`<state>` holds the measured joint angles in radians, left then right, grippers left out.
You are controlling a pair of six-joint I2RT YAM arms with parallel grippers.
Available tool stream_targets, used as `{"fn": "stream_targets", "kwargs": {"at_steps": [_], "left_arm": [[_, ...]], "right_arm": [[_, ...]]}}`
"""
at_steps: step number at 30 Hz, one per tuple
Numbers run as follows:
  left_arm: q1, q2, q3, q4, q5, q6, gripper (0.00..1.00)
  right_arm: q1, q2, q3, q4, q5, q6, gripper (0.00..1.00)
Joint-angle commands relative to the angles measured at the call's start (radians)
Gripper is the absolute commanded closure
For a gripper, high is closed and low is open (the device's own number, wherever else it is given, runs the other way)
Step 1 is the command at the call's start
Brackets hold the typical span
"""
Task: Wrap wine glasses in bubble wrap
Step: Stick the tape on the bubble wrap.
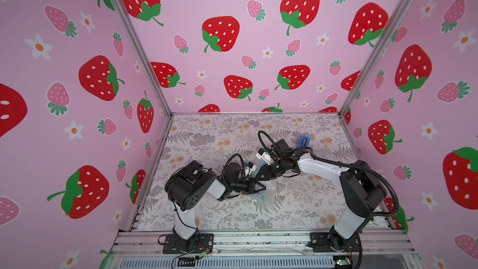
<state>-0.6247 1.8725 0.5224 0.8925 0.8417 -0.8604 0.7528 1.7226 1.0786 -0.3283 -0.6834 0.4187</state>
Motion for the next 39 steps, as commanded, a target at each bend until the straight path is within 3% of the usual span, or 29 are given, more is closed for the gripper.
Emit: {"fn": "stream_targets", "kwargs": {"at_steps": [1, 13, 19, 24, 28, 29, 39], "left_arm": [[-0.006, 0.032, -0.023, -0.123, -0.084, 0.067, 1.00], [-0.004, -0.050, 0.035, -0.269, -0.102, 0.093, 0.95], [-0.005, -0.107, 0.106, -0.412, -0.119, 0.127, 0.60], [-0.004, -0.185, 0.162, -0.556, -0.166, 0.175, 0.27], [0.000, -0.246, 0.208, -0.695, -0.230, 0.220, 0.12], [0.004, -0.256, 0.224, -0.729, -0.248, 0.228, 0.03], [0.061, -0.278, 0.336, -0.954, -0.317, 0.289, 0.01]], "right_arm": [[-0.006, -0.023, 0.011, 0.003, 0.025, -0.014, 0.71], [-0.175, -0.239, -0.122, -0.087, 0.009, -0.077, 0.71], [-0.264, -0.287, -0.199, -0.086, 0.052, -0.059, 0.72], [-0.277, -0.242, -0.215, -0.076, 0.076, -0.052, 0.72], [-0.278, -0.177, -0.204, -0.049, 0.071, -0.039, 0.72], [-0.278, -0.160, -0.199, -0.041, 0.066, -0.037, 0.72], [-0.278, -0.038, -0.111, -0.003, 0.064, -0.029, 0.72]]}}
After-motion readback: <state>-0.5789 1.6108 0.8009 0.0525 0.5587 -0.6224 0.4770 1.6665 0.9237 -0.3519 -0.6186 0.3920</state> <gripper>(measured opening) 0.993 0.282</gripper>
